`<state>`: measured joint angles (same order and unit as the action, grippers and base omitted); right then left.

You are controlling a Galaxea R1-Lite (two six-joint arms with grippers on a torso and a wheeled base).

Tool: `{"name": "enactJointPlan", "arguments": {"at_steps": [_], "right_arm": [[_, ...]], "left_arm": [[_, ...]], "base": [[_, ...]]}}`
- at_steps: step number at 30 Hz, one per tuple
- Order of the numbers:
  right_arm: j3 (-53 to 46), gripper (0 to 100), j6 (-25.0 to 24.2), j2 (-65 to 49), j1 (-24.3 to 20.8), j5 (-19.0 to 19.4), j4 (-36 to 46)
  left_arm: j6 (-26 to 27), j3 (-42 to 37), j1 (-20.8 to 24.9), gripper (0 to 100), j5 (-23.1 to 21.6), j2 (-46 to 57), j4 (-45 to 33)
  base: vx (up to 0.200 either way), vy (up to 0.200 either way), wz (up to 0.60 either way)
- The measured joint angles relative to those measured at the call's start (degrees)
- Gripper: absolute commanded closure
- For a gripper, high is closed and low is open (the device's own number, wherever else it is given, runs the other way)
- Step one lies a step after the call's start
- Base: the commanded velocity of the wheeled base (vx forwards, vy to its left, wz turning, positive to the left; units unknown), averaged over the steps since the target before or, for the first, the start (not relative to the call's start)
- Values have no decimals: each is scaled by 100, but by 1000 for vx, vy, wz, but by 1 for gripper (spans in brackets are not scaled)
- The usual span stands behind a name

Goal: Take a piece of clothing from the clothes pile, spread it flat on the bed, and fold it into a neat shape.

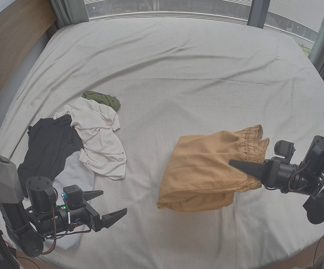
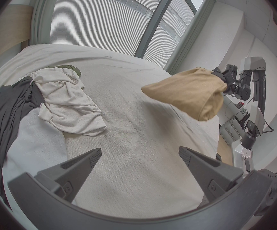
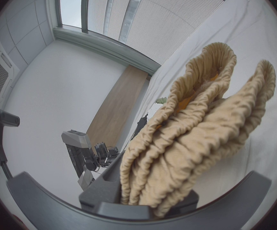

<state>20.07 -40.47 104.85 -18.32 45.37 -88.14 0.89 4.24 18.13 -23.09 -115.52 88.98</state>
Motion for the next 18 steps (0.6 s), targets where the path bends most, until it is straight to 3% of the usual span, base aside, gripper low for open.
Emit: {"name": "enactJointPlan", "arguments": {"at_steps": [6, 18], "right_arm": [[551, 100, -162, -6, -2, 0, 99], [1952, 100, -206, 133, 41, -11, 1175]], "left_arm": [[-2, -2, -9, 0, -1, 0, 0], [-27, -2, -7, 0, -4, -2, 0]], "base": [[0, 0, 0], [0, 0, 0]]}}
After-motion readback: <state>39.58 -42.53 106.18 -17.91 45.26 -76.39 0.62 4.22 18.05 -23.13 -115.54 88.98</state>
